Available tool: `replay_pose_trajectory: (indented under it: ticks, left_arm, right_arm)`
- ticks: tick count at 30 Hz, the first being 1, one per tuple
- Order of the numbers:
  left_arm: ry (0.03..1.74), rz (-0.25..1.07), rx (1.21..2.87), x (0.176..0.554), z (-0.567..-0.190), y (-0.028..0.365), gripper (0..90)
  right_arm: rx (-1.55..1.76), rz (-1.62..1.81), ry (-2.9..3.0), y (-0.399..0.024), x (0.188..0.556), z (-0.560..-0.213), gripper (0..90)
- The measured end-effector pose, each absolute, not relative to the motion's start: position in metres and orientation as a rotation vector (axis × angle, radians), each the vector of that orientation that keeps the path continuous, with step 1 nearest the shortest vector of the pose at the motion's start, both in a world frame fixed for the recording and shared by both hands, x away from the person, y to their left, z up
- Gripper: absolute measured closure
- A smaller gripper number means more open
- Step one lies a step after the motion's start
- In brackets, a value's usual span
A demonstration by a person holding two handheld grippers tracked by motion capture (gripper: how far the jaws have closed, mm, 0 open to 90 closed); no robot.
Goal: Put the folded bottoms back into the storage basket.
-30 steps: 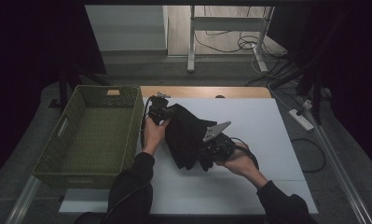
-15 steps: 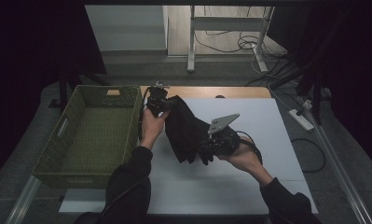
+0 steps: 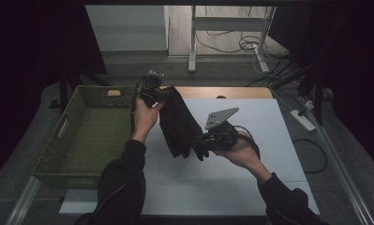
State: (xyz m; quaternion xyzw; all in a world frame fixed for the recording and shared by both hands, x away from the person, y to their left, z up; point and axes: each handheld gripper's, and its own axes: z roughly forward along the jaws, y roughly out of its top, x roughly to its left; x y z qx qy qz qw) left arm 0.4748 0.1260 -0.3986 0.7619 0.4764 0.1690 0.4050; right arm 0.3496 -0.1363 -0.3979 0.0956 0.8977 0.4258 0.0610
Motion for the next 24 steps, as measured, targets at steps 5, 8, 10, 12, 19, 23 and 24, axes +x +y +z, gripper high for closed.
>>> replay_pose_trajectory:
  ticks: [5, 8, 10, 12, 19, 23, 24]
  left_arm:
    - [1.205, 0.420, 1.907, 0.474, -0.389, 0.140, 82.5]
    - [1.200, 0.425, 1.907, 0.472, -0.382, 0.149, 82.5]
    - [1.195, 0.428, 1.906, 0.470, -0.379, 0.156, 82.5]
    - [1.189, 0.427, 1.903, 0.468, -0.376, 0.163, 82.5]
    - [1.189, 0.440, 1.905, 0.461, -0.366, 0.185, 82.5]
    - [1.198, 0.452, 1.897, 0.457, -0.360, 0.197, 82.5]
    - [1.200, 0.452, 1.894, 0.456, -0.358, 0.201, 82.5]
  right_arm:
    - [0.255, 1.309, 2.711, -0.121, 0.349, -0.392, 84.5]
    - [0.234, 1.320, 2.716, -0.113, 0.349, -0.389, 84.5]
    - [0.216, 1.325, 2.717, -0.105, 0.349, -0.388, 84.5]
    - [0.200, 1.329, 2.718, -0.100, 0.349, -0.387, 84.5]
    - [0.152, 1.354, 2.714, -0.082, 0.347, -0.380, 84.5]
    - [0.128, 1.372, 2.710, -0.074, 0.347, -0.375, 84.5]
    - [0.124, 1.377, 2.709, -0.072, 0.346, -0.374, 84.5]
